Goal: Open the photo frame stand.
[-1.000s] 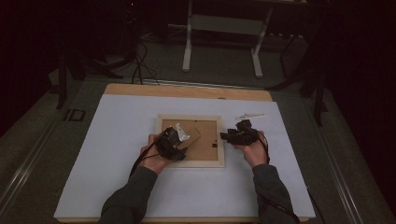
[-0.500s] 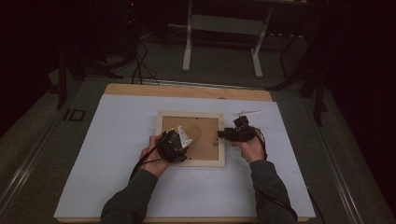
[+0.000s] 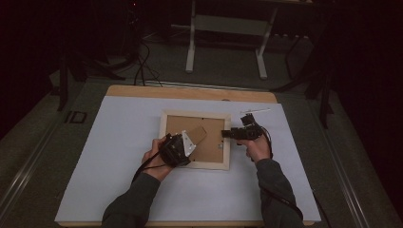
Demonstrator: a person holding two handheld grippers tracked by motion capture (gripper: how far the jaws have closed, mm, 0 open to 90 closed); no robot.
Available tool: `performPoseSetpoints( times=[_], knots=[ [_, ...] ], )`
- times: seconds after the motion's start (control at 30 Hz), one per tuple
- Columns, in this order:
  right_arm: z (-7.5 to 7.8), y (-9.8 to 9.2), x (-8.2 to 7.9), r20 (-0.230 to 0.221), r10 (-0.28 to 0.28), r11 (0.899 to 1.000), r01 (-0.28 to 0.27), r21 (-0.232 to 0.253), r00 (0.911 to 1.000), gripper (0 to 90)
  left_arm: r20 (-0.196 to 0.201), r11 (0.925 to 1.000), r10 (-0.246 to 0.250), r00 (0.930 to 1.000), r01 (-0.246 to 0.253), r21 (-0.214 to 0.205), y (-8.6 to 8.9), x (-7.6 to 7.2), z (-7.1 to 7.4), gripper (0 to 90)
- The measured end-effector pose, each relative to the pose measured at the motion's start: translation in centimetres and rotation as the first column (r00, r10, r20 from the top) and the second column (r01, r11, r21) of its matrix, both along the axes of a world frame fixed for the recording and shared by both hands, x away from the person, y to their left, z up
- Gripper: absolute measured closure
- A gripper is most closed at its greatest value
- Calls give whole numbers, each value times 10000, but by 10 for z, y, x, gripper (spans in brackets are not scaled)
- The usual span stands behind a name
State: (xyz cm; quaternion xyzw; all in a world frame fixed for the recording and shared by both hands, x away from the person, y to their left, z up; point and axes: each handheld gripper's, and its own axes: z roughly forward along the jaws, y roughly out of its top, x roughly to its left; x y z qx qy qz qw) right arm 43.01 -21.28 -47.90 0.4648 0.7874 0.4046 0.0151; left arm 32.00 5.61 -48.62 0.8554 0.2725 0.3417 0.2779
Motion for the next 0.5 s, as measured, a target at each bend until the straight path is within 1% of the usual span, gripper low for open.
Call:
performPoseSetpoints(
  times=[0.03, 0.1, 0.13, 0.2, 0.27, 0.3, 0.33, 0.5],
  knots=[
    [0, -1, 0, -13, -16, 10000, 16, 45, 10000, 559, -9, 10000, -24, 10000, 23, -85, 1, 0, 0, 375],
    [1, -2, -1, -84, -21, 9999, 22, 152, 10000, 564, -26, 10000, -60, 10000, 60, -56, 1, 0, -1, 375],
    [1, -3, -1, -90, -18, 9999, 20, 129, 10000, 564, -56, 9999, -73, 10000, 72, -70, 1, 0, -1, 375],
    [2, -3, -3, -44, -76, 9999, 76, 108, 10000, 564, -179, 9998, -74, 9998, 71, -192, 2, 2, -1, 374],
    [2, -3, -5, 34, -112, 9998, 111, 142, 9999, 565, -212, 9996, -51, 9998, 46, -262, 2, 2, -1, 372],
    [2, -4, -5, 72, -128, 9998, 126, 174, 9999, 566, -322, 9997, -26, 9995, 18, -247, 2, 2, -1, 372],
    [2, -4, -6, 99, -142, 9997, 140, 207, 9999, 567, -403, 9995, -9, 9992, -4, -323, 2, 3, -1, 371],
    [2, -4, -9, 204, -248, 9993, 242, 269, 9995, 569, -981, 9966, -50, 9952, -31, -826, 7, 7, 1, 367]
  ],
)
